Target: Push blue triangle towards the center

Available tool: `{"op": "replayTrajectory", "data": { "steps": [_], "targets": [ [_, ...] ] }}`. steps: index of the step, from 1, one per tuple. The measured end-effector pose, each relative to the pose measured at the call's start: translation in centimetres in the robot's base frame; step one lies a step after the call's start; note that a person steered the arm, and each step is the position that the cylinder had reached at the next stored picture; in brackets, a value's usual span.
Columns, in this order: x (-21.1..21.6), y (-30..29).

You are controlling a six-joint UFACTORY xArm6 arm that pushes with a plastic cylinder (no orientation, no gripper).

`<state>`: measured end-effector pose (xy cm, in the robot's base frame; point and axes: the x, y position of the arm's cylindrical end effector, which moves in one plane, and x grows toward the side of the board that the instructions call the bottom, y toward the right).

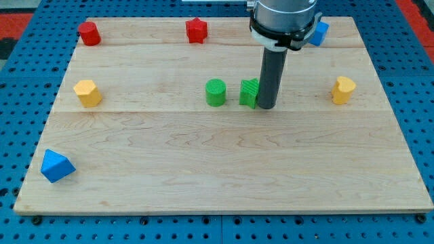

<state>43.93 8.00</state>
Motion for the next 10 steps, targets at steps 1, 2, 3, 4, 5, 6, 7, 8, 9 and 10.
{"op": "replayTrajectory", "data": {
  "steps": [1, 2, 3, 4, 5, 6, 7, 8, 9, 10],
  "targets": [
    [5.4, -1.3],
    [8.6, -8.0],
    [9.0, -17.8],
    [11.6, -25.8],
    [14.6, -33.2],
    [17.4, -38.3],
    [15.8, -38.4],
    [11.7, -35.4],
    [6.7, -32.6],
    [5.1, -33.0]
  ]
}}
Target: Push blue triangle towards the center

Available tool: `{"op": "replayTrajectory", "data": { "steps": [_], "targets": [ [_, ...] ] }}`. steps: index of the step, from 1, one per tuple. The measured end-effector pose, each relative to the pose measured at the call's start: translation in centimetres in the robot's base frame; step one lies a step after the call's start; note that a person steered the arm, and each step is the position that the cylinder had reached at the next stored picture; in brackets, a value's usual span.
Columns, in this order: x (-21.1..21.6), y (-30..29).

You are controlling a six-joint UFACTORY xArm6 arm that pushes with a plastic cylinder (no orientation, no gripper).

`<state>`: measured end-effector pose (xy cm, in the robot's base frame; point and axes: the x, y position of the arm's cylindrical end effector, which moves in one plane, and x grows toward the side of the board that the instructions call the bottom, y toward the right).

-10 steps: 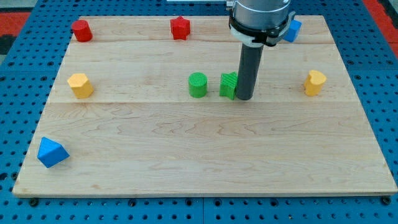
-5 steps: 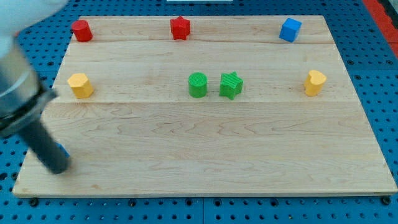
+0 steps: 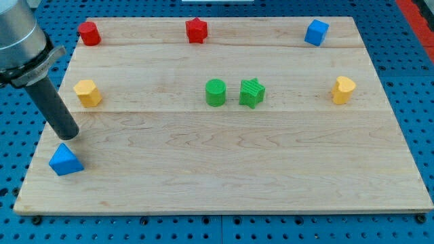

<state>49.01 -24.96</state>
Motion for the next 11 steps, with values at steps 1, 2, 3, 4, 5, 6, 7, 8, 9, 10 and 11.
{"op": "replayTrajectory", "data": {
  "steps": [1, 2, 3, 4, 5, 6, 7, 8, 9, 10, 11],
  "targets": [
    [0.7, -5.4],
    [2.6, -5.4],
    [5.9, -2.2],
    [7.2, 0.8],
    [5.6, 6.8],
    [2.7, 11.8],
    [2.7, 11.1],
    [2.7, 9.5],
    [2.7, 9.5],
    [1.6, 9.5],
    [-1.1, 9.6]
  ]
}}
